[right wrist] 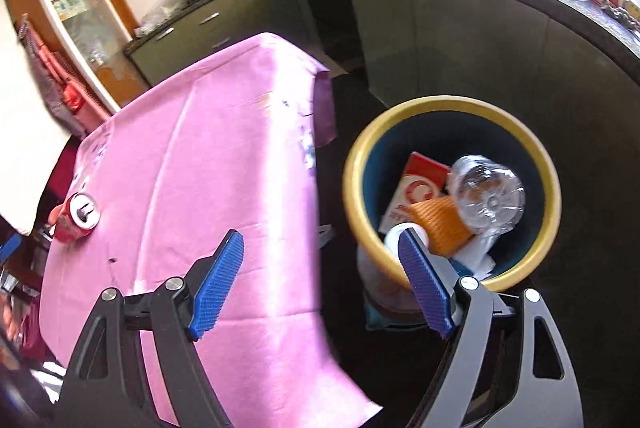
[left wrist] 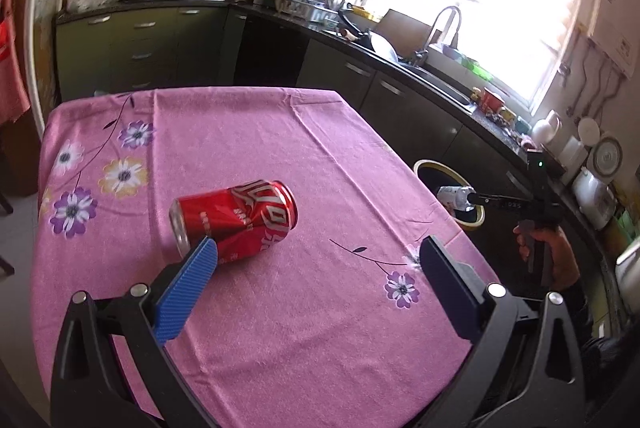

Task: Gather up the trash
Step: 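Grasp the red cola can with the left gripper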

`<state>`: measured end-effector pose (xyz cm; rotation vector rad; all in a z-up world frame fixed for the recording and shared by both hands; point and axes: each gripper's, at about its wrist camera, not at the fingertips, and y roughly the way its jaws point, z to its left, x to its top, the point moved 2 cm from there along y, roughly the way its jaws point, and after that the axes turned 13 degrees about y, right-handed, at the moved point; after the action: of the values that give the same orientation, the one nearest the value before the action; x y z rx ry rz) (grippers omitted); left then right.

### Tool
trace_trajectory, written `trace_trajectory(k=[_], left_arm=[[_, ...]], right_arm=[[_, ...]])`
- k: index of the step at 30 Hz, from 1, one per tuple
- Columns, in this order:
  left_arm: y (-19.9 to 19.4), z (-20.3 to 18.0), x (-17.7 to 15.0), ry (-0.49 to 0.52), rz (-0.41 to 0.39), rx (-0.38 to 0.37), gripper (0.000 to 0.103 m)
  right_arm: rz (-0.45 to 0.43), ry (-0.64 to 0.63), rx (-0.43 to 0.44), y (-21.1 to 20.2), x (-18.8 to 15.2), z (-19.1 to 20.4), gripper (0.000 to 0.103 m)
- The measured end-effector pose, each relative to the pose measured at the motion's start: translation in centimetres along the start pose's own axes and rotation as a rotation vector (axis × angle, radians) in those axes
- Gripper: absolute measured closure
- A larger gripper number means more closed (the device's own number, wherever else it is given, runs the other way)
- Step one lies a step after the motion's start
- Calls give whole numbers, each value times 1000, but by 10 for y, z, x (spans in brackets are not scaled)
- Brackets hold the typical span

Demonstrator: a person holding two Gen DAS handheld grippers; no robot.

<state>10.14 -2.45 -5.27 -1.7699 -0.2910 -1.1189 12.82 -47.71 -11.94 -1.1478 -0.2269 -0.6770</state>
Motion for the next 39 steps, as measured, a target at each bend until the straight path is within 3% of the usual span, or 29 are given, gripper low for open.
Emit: trace_trajectory(k=[3,6,11,16,26,32,34,37,39], left_arm=[[22,-4,11,213,72,-46,7],[47,-7,13,470,207,-128,7],[82,14,17,629,390,-191,7],[111,30,22,700,525,-303,7],[150,47,15,742,674,-405,7],[152,49,12,704,644,-436,8],[153,50,11,680,632,-432,21],[153,54,7,663,635,-417,31],[154,55,4,663,636,-402,32]], right_arm=[[6,-36,0,-3,-8,11,23],[7,-50,-1,-5,-12,21,22],[1,-71,-13,1,-21,33,22],[33,-56,-16,15,-34,40,22],[83,-43,-53,32,-43,39,22],[92,-49,-52,33,-46,40,22],[97,-54,-48,34,-47,41,22],[102,-58,-39,36,-49,42,22],[103,-59,-32,37,-50,43,22]])
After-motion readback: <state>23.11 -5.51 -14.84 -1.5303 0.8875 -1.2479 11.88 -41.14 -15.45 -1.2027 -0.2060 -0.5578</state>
